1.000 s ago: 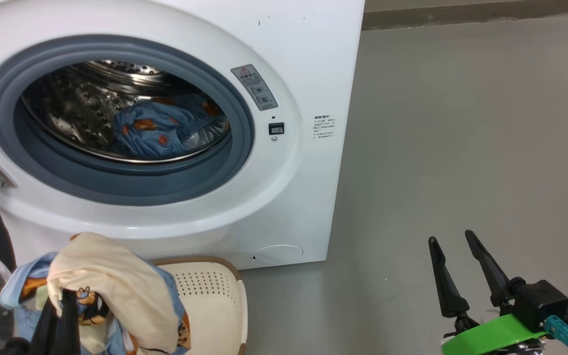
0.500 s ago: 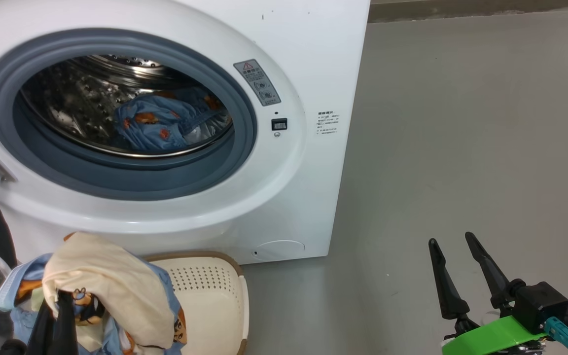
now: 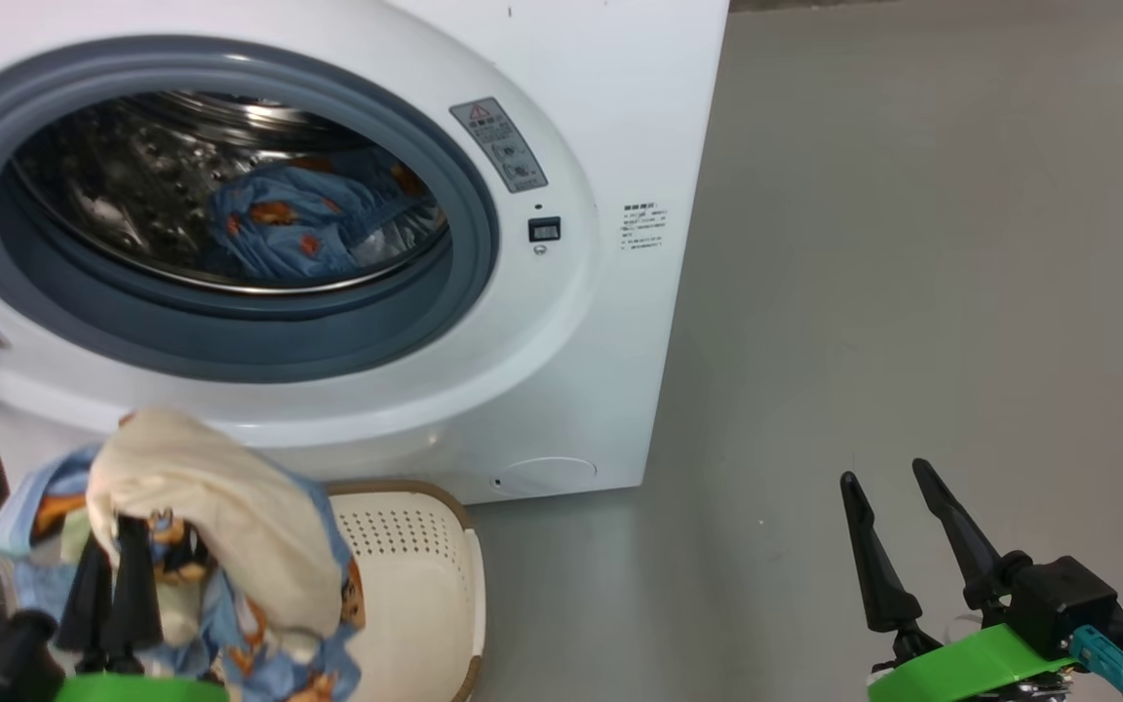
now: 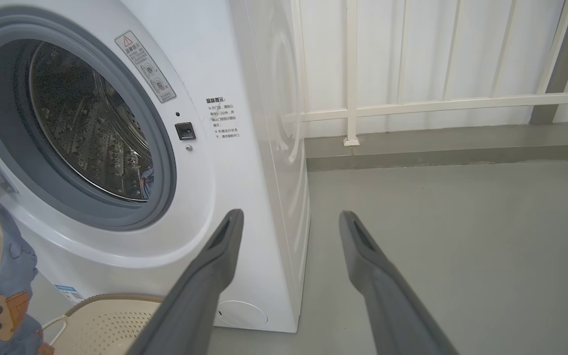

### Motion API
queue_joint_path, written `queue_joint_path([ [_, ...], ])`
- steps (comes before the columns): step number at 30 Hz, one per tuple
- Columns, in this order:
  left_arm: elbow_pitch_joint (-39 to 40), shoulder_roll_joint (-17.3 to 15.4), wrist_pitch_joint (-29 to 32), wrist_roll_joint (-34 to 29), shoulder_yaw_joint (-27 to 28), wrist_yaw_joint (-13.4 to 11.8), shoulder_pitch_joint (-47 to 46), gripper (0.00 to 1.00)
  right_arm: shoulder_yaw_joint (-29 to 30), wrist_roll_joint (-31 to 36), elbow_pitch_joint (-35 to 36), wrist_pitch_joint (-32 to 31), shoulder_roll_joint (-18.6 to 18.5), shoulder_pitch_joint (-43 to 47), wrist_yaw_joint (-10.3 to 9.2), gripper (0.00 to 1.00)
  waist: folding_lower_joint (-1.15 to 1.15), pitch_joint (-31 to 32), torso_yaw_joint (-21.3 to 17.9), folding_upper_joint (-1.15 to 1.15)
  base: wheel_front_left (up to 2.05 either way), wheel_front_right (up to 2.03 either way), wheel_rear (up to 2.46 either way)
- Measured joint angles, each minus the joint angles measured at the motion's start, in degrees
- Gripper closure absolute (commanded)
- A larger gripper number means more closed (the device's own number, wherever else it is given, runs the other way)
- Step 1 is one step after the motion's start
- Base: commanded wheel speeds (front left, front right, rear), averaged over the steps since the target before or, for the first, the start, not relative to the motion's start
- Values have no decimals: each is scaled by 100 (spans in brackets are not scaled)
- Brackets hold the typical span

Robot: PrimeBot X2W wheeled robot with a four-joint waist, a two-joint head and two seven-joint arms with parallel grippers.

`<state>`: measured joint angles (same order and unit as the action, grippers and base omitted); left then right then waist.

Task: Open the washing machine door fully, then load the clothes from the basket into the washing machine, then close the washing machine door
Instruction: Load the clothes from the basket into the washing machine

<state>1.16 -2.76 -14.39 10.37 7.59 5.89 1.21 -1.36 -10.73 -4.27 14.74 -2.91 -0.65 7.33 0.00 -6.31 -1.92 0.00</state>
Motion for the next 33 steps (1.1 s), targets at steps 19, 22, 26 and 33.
queue_joint_path([
  [19,-865,-222,-25,0,85,101,-2193,100,-186,-74,47,-1,0,-471,0,0,0,-775,-403,0,0,0,0],
  [22,-1132,-318,-25,1,105,119,-2522,100,-194,-118,85,0,-1,-553,0,0,0,-961,-482,0,0,0,0],
  [26,-1424,-489,-25,56,138,144,-2945,100,-201,-200,136,0,-1,-648,0,0,0,-1235,-584,0,0,0,0],
  [33,-2022,-746,-25,60,-118,144,-3749,100,-274,-311,198,0,-1,-884,0,0,0,-1772,-722,0,0,0,0],
])
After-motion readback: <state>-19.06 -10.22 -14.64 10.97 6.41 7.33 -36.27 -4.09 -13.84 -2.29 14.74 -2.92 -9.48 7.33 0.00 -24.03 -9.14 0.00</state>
